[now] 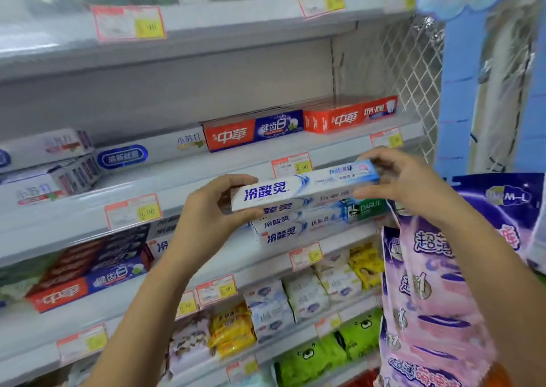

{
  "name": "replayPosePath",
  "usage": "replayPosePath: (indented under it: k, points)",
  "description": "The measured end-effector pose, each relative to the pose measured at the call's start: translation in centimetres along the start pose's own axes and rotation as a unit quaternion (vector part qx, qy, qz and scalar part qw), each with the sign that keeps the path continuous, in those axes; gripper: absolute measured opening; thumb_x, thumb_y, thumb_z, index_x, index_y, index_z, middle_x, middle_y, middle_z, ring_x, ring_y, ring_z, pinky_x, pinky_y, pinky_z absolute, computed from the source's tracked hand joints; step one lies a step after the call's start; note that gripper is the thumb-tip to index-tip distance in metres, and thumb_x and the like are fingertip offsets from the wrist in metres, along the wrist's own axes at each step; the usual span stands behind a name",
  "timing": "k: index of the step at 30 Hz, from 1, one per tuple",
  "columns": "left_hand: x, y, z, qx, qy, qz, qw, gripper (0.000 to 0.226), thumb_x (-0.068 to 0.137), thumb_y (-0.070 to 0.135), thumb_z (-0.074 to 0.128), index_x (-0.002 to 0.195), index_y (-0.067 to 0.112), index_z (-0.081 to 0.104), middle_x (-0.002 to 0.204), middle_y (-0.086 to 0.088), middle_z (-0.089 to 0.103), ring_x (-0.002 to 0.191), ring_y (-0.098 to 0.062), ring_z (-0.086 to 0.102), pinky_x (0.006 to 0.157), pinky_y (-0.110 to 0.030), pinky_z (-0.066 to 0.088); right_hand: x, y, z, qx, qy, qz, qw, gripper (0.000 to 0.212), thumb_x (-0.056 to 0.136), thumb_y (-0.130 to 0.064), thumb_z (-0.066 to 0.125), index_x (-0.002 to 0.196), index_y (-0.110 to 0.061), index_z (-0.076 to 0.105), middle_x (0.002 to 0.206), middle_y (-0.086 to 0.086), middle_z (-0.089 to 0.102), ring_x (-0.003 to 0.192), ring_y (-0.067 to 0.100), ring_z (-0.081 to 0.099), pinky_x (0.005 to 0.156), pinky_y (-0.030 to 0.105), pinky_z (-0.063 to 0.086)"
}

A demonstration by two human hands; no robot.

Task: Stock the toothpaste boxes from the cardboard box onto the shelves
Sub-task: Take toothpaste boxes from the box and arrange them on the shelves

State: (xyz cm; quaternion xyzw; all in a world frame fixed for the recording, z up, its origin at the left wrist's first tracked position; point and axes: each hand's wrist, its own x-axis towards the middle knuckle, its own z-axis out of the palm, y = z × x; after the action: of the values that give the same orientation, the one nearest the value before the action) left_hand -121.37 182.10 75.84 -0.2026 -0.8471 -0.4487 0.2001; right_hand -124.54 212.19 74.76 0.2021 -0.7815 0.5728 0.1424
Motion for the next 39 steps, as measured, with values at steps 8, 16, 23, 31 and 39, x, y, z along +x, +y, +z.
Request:
replayPosePath:
  k: [8, 16, 23, 31, 39]
  points:
    - [-1.3, -6.0, 3.7, 0.131, -0.027, 0.036, 0.990, 0.048, 0.080, 0.016, 0.074, 0.117, 0.039, 0.053, 0.115, 0.022, 0.057, 0.107, 0.001, 0.055, 0.093, -0.022, 0.047, 0.6, 6.0, 1.0, -0.047, -0.034, 0.036, 0.998, 0.038, 0.066, -0.003, 0.081, 0.093, -0.022, 0.062, 0.090, -0.011, 0.071, 0.083, -0.001, 0.066, 0.072, 0.015, 0.054]
    - [-1.4, -9.8, 5.2, -0.051, 0.031, -0.143, 0.988, 0.037, 0.080, 0.013, 0.075, 0.111, 0.022, 0.057, 0.106, 0.005, 0.065, 0.095, -0.010, 0.064, 0.070, -0.010, 0.050, 1.2, 10.0, 2.2, 0.004, 0.000, 0.079, 0.997, 0.033, 0.072, -0.012, 0.078, 0.099, -0.019, 0.060, 0.104, -0.006, 0.070, 0.093, 0.007, 0.067, 0.080, 0.022, 0.053]
    - [1.7, -10.6, 7.0, -0.026, 0.058, -0.169, 0.984, 0.043, 0.080, 0.018, 0.075, 0.117, 0.011, 0.055, 0.115, 0.004, 0.062, 0.106, -0.013, 0.056, 0.091, -0.025, 0.044, 5.9, 10.1, 3.4, 0.026, -0.021, 0.123, 0.992, 0.035, 0.076, -0.012, 0.076, 0.105, -0.019, 0.057, 0.109, -0.006, 0.063, 0.104, 0.012, 0.060, 0.086, 0.023, 0.047]
    - [4.7, -10.4, 8.6, -0.067, 0.092, -0.193, 0.974, 0.048, 0.088, 0.014, 0.065, 0.133, 0.010, 0.047, 0.124, 0.004, 0.056, 0.117, -0.018, 0.053, 0.088, -0.026, 0.039, 10.3, 11.1, 3.2, -0.109, -0.005, 0.116, 0.987, 0.065, 0.072, -0.024, 0.081, 0.131, -0.012, 0.055, 0.133, 0.003, 0.056, 0.119, 0.019, 0.052, 0.099, 0.029, 0.041]
    - [7.4, -11.9, 8.1, 0.002, 0.078, -0.244, 0.967, 0.045, 0.083, 0.007, 0.065, 0.125, 0.011, 0.049, 0.124, -0.005, 0.060, 0.110, -0.025, 0.058, 0.082, -0.030, 0.043, 11.7, 11.9, 4.6, -0.189, 0.001, 0.157, 0.970, 0.072, 0.074, -0.012, 0.078, 0.136, -0.010, 0.043, 0.138, 0.011, 0.048, 0.121, 0.028, 0.049, 0.092, 0.029, 0.041]
